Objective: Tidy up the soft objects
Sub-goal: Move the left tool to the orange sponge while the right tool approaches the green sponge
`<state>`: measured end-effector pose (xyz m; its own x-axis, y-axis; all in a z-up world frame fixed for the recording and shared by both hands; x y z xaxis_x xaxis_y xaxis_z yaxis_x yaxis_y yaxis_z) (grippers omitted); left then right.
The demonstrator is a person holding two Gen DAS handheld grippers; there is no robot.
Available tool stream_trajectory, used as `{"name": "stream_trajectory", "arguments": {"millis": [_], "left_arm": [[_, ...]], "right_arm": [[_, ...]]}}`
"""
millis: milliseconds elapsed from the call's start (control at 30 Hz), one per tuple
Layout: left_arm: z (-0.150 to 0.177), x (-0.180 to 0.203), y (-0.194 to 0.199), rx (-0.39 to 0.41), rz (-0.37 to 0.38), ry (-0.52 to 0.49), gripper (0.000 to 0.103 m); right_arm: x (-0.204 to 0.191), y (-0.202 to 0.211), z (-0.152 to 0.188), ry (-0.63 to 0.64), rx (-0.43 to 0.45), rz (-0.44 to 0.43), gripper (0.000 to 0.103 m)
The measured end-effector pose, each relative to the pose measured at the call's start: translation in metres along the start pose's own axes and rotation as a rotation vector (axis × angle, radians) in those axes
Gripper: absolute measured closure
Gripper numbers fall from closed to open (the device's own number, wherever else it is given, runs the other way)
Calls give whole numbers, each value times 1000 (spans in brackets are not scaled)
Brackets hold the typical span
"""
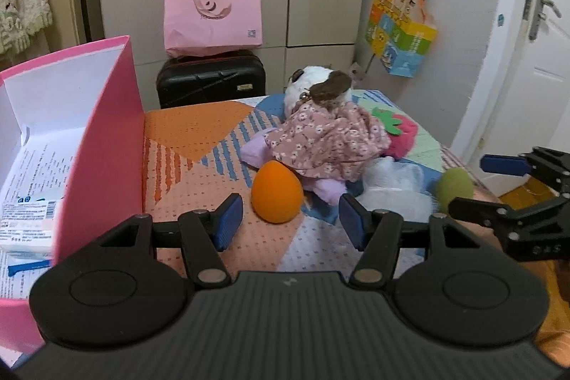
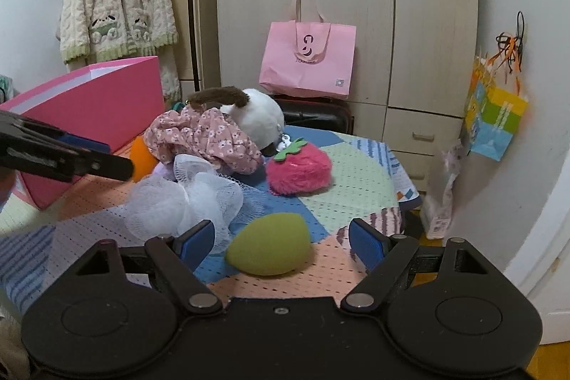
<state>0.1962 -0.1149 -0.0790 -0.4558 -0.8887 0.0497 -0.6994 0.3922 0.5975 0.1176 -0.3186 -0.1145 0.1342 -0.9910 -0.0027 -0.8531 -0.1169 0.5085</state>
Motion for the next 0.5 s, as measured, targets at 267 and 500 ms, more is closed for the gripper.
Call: {"name": "stream_trajectory", "arguments": {"millis": [267,500], "left_arm": [[5,-1,-27,29,-76,-31,44],[5,-4,-43,23,-72,-24,47]], "right_arm": [[-7,-15,8,28,-25,10,18],[-13,-21,12,49,-36,3,35]]}}
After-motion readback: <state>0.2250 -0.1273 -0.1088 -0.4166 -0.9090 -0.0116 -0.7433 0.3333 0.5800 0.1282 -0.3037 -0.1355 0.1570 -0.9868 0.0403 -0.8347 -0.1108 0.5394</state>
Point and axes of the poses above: each gripper's, at about its wrist camera, not at the fingertips, and y roughly against the way its jaws point, x to its right, z to its underside, the point moved 1 cm from there along -y, roughly the way its jaws point, and after that the axes turned 1 degree about -x, right-handed, at the moved point
